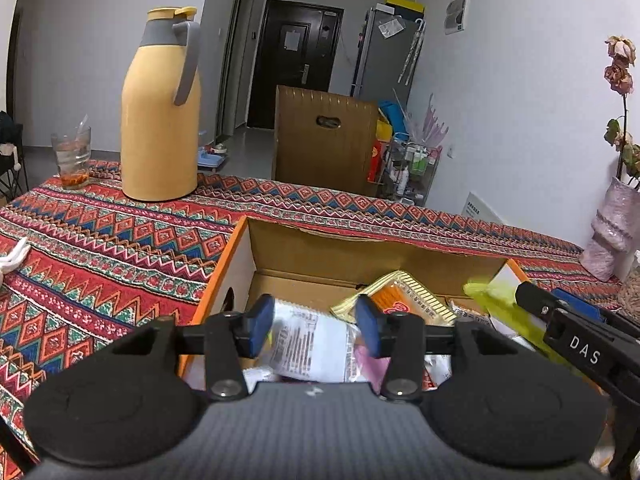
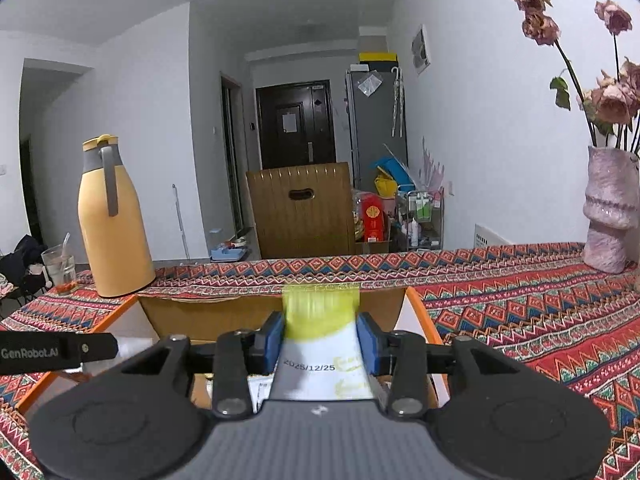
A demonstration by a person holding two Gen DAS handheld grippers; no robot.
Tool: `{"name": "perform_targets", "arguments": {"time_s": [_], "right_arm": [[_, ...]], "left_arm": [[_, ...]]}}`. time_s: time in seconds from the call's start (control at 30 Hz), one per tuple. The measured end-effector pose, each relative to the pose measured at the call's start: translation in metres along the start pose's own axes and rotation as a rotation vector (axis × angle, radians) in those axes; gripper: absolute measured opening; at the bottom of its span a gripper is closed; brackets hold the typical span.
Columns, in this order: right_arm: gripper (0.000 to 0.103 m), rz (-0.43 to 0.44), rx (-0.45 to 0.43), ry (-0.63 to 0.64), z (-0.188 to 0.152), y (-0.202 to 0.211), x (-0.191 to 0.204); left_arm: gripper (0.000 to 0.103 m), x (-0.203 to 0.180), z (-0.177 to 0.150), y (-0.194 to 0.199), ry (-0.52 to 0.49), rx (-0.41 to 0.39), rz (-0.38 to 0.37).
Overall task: Organize snacks
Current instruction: 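Carry both snacks into the cardboard box and open both grippers, then move both open tools back over the remaining snacks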
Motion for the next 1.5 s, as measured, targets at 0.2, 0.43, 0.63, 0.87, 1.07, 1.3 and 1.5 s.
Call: {"name": "perform_targets", "arguments": {"time_s": [0.2,0.43,0.63,0.87,1.07,1.3,1.5], "right_arm": [[0.094,-0.005,-0.034,-0.021,0.0,0.013,-0.004],[0.103,-0.011,-0.011,-0.067,-0.003,0.014,-0.013],[0.103,-0.01,-0.003,-0.075,-0.005,0.014,-0.013],[0.103,-0.011,-0.002,-0.076,-0.004,0.017,-0.013],[0.103,-0.007,-0.018,-0.071,0.003,0.032,-0.011],[0.103,-0.002,-0.022,-0.053,0.0,0.058,-0.006],[0.103,0.009,0.001,-0.035,-0.015,0.081,0.006]], "left_arm": [[0.097,0.003,0.0,0.01,0.01,-0.034,0.014],[0.103,0.006,0.002,0.02,0.013,-0.07,0.048],[0.103,0.007,0.003,0.023,0.014,-0.074,0.045],[0.103,0.005,0.003,0.027,0.01,-0.081,0.044],[0.103,0.001,0.008,0.043,0.006,-0.099,0.046],[0.103,0.006,0.0,0.06,-0.004,-0.075,0.057],[0.103,0.019,-0.016,0.079,-0.006,-0.05,0.061]]}}
Point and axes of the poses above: each gripper's, at about its wrist camera, not at the fingertips, and y roughly against the way its jaws point, x to its left, z to its top, the point moved 9 cm from there along -y, roughly the way its jaws point, and after that the axes turned 10 degrees about x, right-handed, at the moved point
